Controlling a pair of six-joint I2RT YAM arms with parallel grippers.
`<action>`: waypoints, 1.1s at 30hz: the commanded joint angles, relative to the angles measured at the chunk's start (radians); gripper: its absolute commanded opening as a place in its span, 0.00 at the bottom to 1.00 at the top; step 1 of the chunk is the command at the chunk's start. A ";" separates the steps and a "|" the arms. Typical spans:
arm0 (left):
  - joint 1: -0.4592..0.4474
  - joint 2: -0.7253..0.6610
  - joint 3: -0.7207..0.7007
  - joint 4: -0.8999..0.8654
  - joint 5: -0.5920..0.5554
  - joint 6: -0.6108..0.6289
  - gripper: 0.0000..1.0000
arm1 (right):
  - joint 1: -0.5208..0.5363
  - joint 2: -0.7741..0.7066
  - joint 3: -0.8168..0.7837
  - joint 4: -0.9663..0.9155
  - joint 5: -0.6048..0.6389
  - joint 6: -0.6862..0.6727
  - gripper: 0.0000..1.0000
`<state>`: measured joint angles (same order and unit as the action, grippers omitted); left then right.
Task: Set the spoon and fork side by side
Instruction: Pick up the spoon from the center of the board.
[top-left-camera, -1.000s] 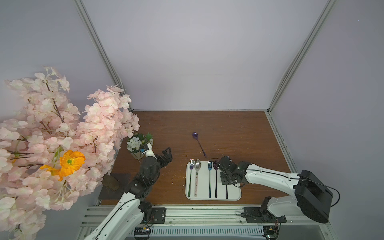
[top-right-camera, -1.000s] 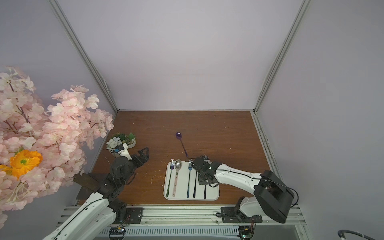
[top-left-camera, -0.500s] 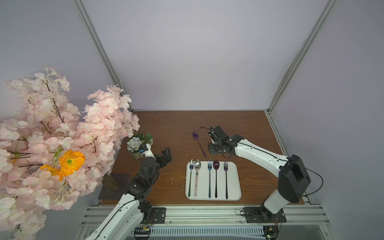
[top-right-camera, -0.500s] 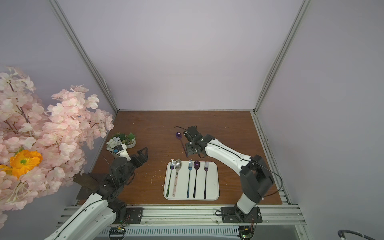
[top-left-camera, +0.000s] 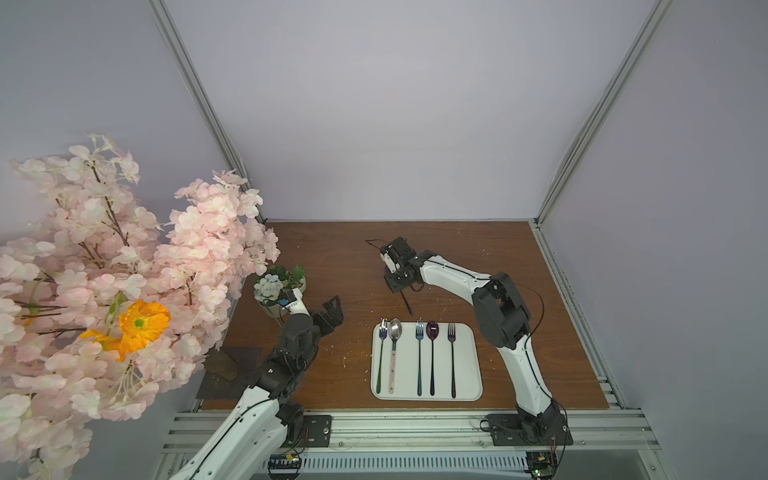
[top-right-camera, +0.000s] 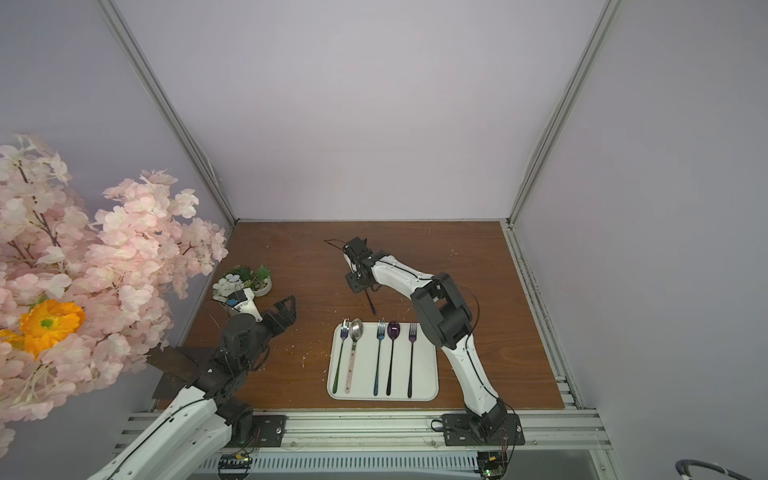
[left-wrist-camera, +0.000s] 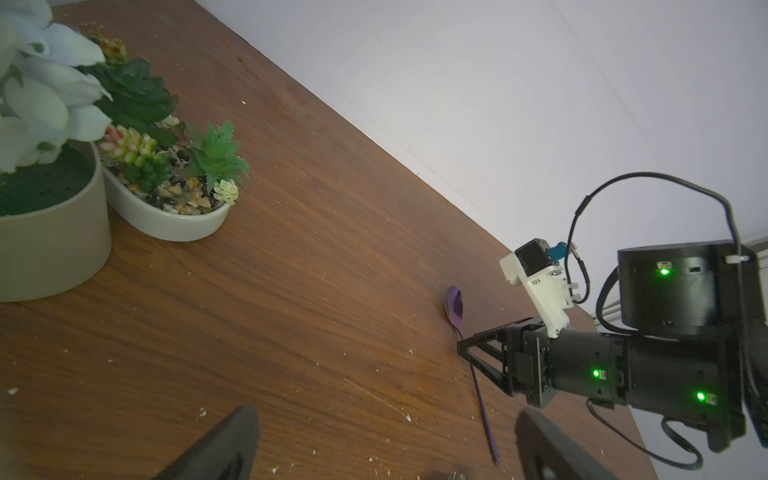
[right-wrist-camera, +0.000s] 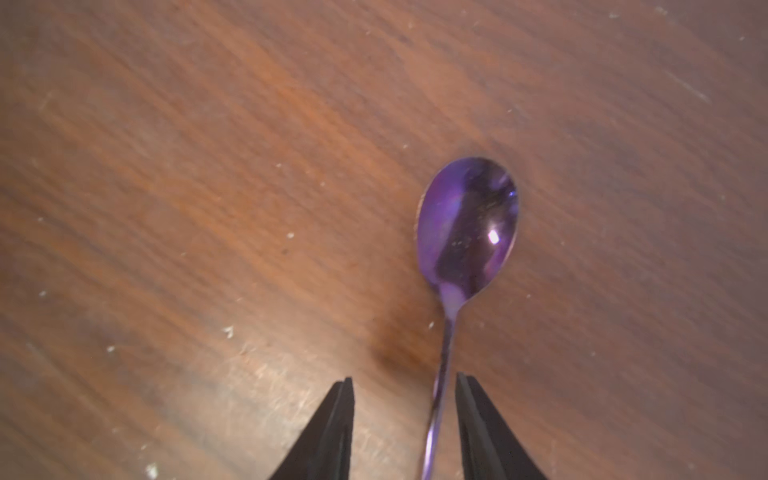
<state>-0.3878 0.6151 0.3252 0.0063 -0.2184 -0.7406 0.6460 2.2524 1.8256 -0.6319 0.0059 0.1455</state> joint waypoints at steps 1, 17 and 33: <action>0.007 0.003 0.013 -0.011 -0.022 0.012 0.99 | -0.011 0.016 0.034 -0.011 -0.016 -0.029 0.44; 0.007 0.000 0.010 -0.006 -0.036 0.013 0.99 | -0.029 0.103 0.079 -0.061 -0.052 -0.033 0.30; 0.007 -0.036 0.005 -0.024 -0.050 0.012 0.98 | -0.031 0.116 0.229 -0.039 0.045 0.038 0.02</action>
<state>-0.3878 0.5880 0.3252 -0.0006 -0.2554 -0.7395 0.6212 2.3730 1.9991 -0.6857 0.0238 0.1623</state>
